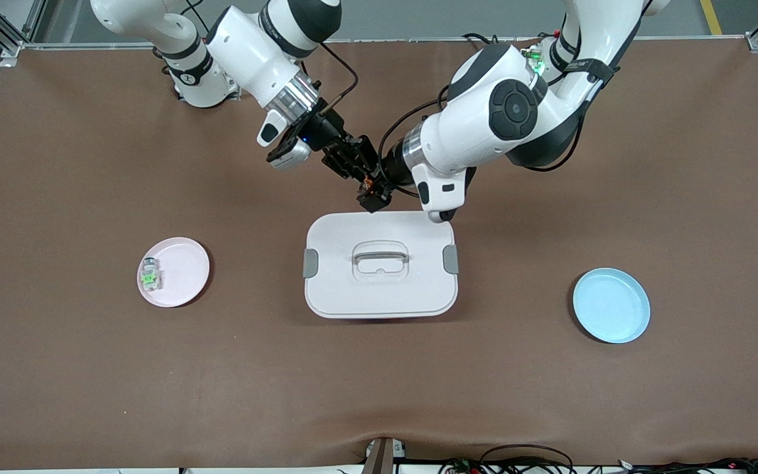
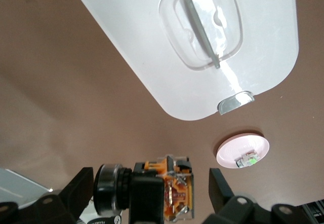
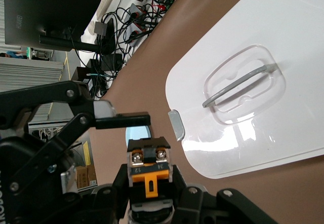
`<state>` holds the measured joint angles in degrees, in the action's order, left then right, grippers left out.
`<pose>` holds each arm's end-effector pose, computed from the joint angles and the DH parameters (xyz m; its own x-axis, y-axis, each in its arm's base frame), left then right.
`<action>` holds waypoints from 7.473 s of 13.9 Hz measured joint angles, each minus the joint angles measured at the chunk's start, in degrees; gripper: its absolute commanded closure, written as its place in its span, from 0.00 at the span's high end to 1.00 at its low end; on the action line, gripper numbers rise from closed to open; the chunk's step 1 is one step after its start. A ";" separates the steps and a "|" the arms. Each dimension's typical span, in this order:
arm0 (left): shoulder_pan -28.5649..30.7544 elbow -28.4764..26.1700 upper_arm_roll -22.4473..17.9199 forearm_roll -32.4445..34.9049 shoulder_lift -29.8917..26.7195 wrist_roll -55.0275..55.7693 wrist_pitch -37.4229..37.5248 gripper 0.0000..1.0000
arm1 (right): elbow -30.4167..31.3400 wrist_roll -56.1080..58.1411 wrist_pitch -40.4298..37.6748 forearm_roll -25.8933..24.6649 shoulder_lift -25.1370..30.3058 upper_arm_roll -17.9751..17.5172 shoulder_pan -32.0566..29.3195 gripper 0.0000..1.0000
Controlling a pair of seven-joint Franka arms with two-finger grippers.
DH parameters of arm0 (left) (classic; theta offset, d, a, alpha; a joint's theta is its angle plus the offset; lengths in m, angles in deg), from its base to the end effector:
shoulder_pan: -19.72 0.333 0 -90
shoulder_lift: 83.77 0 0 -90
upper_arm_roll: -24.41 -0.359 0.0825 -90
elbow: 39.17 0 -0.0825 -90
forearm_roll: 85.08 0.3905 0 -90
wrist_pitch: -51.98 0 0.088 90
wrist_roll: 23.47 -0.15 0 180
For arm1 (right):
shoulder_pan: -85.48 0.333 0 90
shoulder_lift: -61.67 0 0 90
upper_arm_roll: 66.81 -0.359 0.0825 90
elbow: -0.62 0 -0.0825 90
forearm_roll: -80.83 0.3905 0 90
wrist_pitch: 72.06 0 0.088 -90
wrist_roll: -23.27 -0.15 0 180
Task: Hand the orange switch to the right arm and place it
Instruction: 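Grasp the orange switch with the right gripper beside the left gripper, then open the left gripper and withdraw it while the right gripper pulls away, then lower the held switch with the right gripper onto the pink plate, then open the right gripper and raise it away from the plate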
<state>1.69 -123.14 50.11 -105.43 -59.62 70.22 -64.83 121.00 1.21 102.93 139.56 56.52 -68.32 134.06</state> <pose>0.5374 -0.4873 0.4852 0.4477 0.7394 -0.5028 0.8795 -0.4656 0.0985 0.4537 0.4425 0.4634 0.8562 -0.5105 0.0794 -0.2626 -0.5624 -0.7841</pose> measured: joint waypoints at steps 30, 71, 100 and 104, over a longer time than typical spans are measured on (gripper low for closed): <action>23.02 3.57 -3.62 28.39 -15.68 -70.27 30.66 1.00 | -20.60 76.55 -71.00 -58.31 1.61 2.59 -35.82 0.00; 15.15 -11.94 -19.96 20.16 -31.02 -87.62 28.17 1.00 | 7.69 98.07 -15.02 -58.62 -20.15 1.05 -46.38 1.00; 14.97 -11.73 -19.87 20.16 -31.03 -87.62 28.14 1.00 | -20.93 61.71 -72.37 -58.53 -3.59 1.86 -52.10 1.00; 14.98 -11.71 -19.88 20.16 -31.04 -87.62 28.14 1.00 | -21.84 53.07 -73.90 -58.56 -1.86 1.18 -52.00 1.00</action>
<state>16.67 -134.85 30.22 -85.28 -90.66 -17.40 -36.69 99.16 54.28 29.04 81.00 54.66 -67.14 82.06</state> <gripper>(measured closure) 0.000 0.000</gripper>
